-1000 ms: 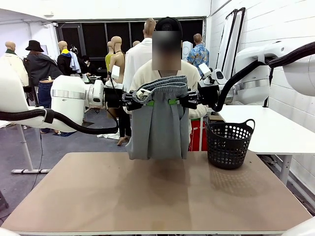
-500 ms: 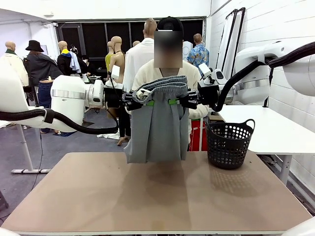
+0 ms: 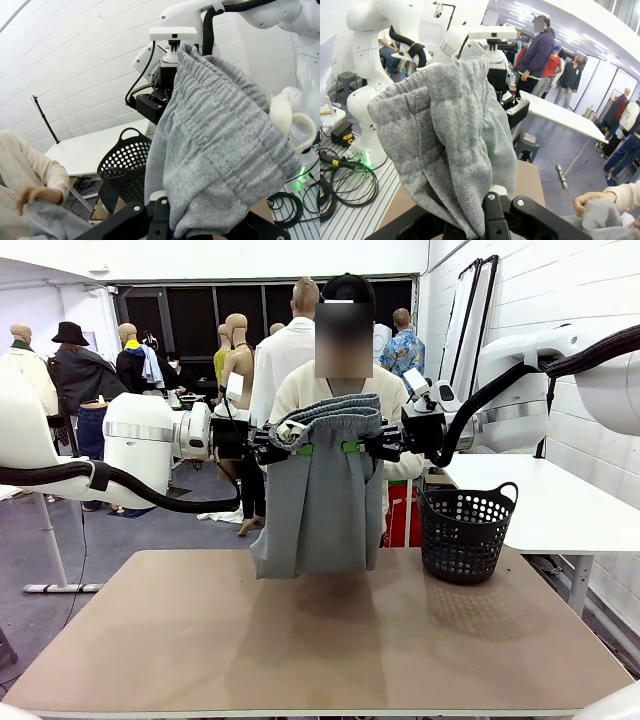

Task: Fold the training pants.
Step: Release the ends of the Training pants and then grab the overlapped ends.

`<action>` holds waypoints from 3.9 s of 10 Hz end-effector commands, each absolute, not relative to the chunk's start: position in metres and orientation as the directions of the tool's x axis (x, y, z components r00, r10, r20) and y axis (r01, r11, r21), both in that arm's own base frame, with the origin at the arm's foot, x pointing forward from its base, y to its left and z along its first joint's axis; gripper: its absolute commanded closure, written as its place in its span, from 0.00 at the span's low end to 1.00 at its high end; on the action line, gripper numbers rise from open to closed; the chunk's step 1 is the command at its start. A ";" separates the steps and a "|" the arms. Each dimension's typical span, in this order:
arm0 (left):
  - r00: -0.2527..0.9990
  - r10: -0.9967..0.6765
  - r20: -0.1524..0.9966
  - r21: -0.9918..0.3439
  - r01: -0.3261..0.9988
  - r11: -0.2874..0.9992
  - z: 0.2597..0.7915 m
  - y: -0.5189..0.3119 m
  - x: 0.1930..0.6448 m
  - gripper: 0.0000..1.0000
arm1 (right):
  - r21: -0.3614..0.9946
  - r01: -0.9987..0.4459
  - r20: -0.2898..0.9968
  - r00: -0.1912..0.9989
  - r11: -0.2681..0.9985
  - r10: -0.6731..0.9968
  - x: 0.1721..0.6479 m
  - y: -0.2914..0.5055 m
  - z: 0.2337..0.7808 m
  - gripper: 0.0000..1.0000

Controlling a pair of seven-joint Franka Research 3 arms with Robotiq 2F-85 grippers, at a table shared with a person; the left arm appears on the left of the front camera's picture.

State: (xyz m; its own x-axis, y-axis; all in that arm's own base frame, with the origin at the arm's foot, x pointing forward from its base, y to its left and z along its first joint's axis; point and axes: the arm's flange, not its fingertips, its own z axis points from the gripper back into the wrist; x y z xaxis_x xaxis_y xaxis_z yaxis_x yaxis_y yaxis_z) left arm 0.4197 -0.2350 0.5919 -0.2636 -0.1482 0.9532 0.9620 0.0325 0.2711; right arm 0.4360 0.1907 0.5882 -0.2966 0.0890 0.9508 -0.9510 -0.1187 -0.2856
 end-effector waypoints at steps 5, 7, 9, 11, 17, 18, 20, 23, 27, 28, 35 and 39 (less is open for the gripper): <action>-0.267 -0.144 0.953 0.275 0.960 0.043 0.595 -0.236 0.416 1.00 | -0.287 -0.950 0.951 -0.298 -0.120 0.082 0.435 0.192 0.590 1.00; -0.267 -0.144 0.953 0.275 0.960 0.043 0.595 -0.236 0.416 1.00 | -0.287 -0.950 0.951 -0.298 -0.120 0.082 0.435 0.192 0.590 1.00; -0.267 -0.144 0.953 0.275 0.960 0.043 0.595 -0.236 0.416 1.00 | -0.287 -0.950 0.951 -0.298 -0.120 0.082 0.435 0.192 0.590 1.00; -0.267 -0.144 0.953 0.275 0.960 0.043 0.595 -0.236 0.416 1.00 | -0.287 -0.950 0.951 -0.298 -0.120 0.082 0.435 0.192 0.590 1.00; -0.267 -0.144 0.953 0.275 0.960 0.043 0.595 -0.236 0.416 1.00 | -0.287 -0.950 0.951 -0.298 -0.120 0.082 0.435 0.192 0.590 1.00; -0.267 -0.144 0.953 0.275 0.960 0.043 0.595 -0.236 0.416 1.00 | -0.287 -0.950 0.951 -0.298 -0.120 0.082 0.435 0.192 0.590 1.00; -0.267 -0.144 0.953 0.275 0.960 0.043 0.595 -0.236 0.416 1.00 | -0.287 -0.950 0.951 -0.298 -0.120 0.082 0.435 0.192 0.590 1.00; -0.267 -0.144 0.953 0.275 0.960 0.043 0.595 -0.236 0.416 1.00 | -0.287 -0.950 0.951 -0.298 -0.120 0.082 0.435 0.192 0.590 1.00; -0.267 -0.144 0.953 0.275 0.960 0.043 0.595 -0.236 0.416 1.00 | -0.287 -0.950 0.951 -0.298 -0.120 0.082 0.435 0.192 0.590 1.00; -0.267 -0.144 0.953 0.275 0.960 0.043 0.595 -0.236 0.416 1.00 | -0.287 -0.950 0.951 -0.298 -0.120 0.082 0.435 0.192 0.590 1.00; -0.267 -0.144 0.953 0.275 0.960 0.043 0.595 -0.236 0.416 1.00 | -0.287 -0.950 0.951 -0.298 -0.120 0.082 0.435 0.192 0.590 1.00; -0.267 -0.144 0.953 0.275 0.960 0.043 0.595 -0.236 0.416 1.00 | -0.287 -0.950 0.951 -0.298 -0.120 0.082 0.435 0.192 0.590 1.00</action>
State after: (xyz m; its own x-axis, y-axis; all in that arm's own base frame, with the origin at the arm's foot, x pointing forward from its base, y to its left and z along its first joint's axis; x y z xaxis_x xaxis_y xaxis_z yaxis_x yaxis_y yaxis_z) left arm 0.4196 -0.2351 0.5918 -0.2635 -0.1483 0.9532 0.9620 0.0323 0.2710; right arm 0.4360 0.1907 0.5883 -0.2969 0.0889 0.9508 -0.9509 -0.1187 -0.2858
